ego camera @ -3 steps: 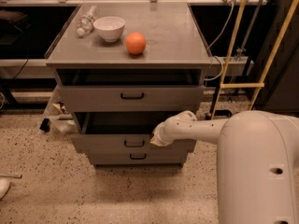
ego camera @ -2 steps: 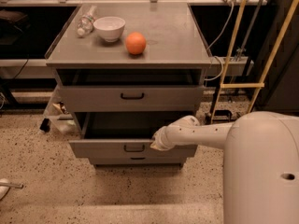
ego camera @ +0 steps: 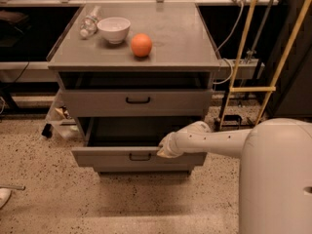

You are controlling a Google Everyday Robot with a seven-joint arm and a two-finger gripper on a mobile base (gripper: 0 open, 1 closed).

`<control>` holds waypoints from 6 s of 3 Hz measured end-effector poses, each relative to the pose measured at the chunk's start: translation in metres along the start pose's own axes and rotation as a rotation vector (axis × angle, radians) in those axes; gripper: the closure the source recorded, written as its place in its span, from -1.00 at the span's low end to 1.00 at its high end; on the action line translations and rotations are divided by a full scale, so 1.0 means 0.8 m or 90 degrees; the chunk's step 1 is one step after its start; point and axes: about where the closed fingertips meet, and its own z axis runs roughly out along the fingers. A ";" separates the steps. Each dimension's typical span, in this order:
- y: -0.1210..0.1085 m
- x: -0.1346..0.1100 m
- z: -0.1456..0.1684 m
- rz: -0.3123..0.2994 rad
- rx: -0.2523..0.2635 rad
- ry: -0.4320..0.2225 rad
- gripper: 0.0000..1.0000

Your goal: Open middle drawer

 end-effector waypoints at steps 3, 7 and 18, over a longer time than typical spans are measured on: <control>0.032 0.020 -0.018 -0.008 0.014 -0.008 1.00; 0.108 0.046 -0.074 -0.081 0.034 -0.059 1.00; 0.071 0.074 -0.023 -0.025 -0.016 -0.058 -0.62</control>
Offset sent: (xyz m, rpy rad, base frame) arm -0.3723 -0.1111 -0.0683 -0.0100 -0.2643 -0.0034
